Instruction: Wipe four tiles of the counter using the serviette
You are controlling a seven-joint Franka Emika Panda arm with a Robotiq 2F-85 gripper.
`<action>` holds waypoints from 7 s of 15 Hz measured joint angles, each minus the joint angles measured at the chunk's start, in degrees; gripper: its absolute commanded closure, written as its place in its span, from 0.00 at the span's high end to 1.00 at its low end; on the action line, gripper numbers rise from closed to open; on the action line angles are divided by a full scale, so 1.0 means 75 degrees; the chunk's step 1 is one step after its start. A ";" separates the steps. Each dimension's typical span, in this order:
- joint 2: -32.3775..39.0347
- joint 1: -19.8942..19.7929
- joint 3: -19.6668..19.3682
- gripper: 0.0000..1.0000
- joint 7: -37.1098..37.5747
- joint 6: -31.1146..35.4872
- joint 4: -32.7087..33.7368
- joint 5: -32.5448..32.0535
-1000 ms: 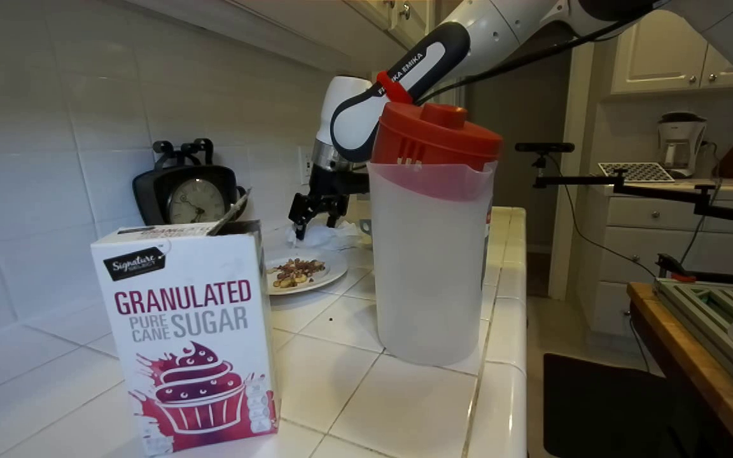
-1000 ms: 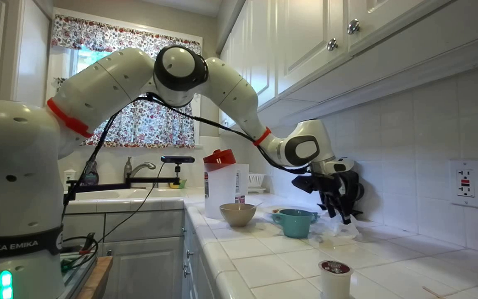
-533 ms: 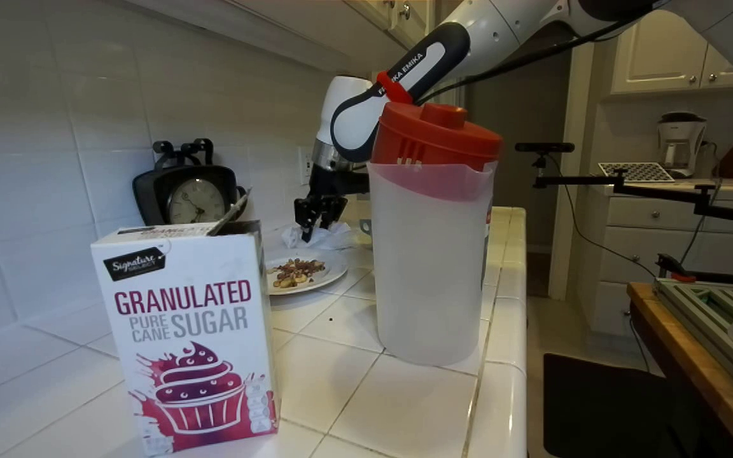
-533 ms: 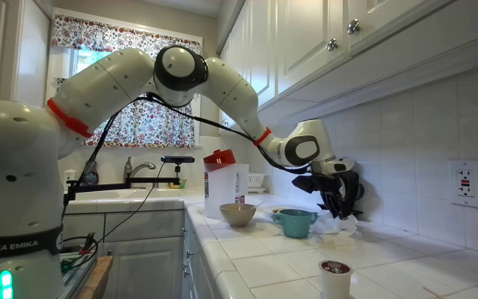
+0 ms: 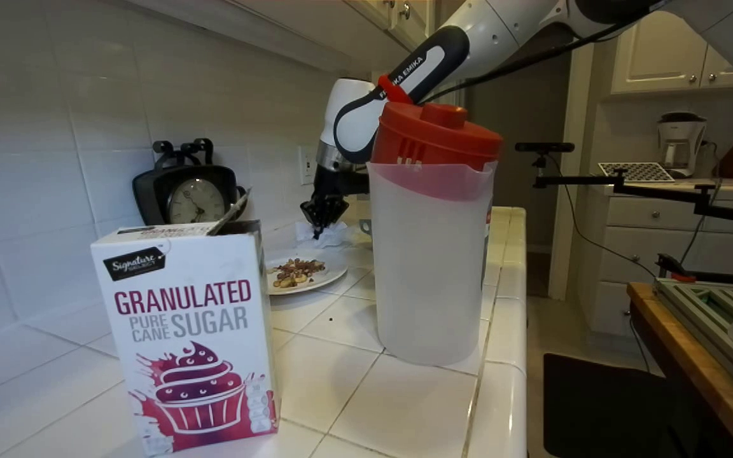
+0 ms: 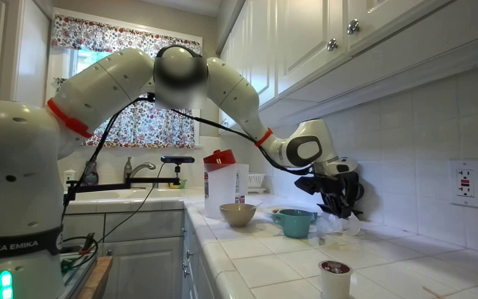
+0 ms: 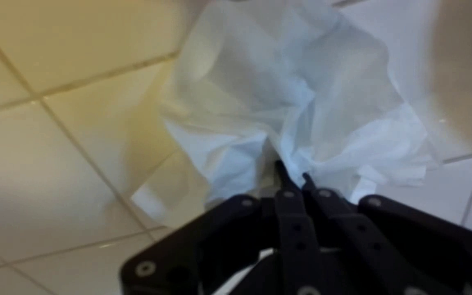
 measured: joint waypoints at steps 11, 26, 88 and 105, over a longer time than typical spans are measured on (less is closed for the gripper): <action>0.0062 -0.0588 -0.0904 0.00 0.0855 -0.0096 -0.0077 0.0041; -0.0793 -0.0151 -0.0725 0.00 0.0790 -0.0855 -0.1126 -0.0132; 0.0193 -0.0471 -0.0222 0.00 0.1601 -0.2163 0.0854 0.0613; 0.0202 -0.0930 -0.0386 0.00 0.1510 -0.2006 0.0852 0.0612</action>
